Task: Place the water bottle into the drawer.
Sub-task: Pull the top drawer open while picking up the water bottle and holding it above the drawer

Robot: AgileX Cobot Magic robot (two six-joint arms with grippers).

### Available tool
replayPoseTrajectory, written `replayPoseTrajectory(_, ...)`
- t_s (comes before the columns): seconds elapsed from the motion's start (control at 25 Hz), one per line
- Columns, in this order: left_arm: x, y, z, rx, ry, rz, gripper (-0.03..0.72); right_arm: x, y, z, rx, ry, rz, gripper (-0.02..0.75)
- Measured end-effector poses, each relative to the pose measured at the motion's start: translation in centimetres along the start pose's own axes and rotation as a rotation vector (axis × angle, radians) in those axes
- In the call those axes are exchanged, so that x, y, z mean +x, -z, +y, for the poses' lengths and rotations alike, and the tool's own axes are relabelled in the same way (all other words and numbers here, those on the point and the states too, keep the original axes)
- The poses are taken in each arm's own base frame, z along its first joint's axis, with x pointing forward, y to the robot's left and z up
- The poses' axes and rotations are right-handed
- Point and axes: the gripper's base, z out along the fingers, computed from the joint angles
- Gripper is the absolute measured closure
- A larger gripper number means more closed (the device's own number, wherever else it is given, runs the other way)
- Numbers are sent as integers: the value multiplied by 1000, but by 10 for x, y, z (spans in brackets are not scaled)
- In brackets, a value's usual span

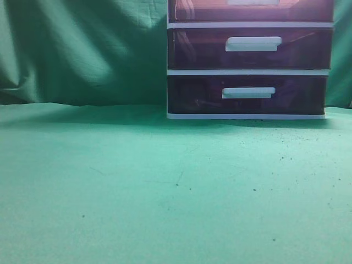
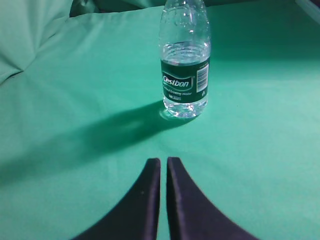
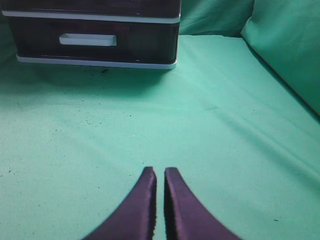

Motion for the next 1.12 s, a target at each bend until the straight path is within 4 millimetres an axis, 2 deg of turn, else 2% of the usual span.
replayPoseTrajectory(0.76, -2, 0, 0, -2, -2, -24, 688, 0, 0, 0, 0, 0, 0, 691)
replayPoseTrajectory(0.96, -24, 3, 2, -2, 116, -271, 688, 0, 0, 0, 0, 0, 0, 691)
replayPoseTrajectory(1.12, -34, 7, 4, -8, 218, -395, 688, 0, 0, 0, 0, 0, 0, 691)
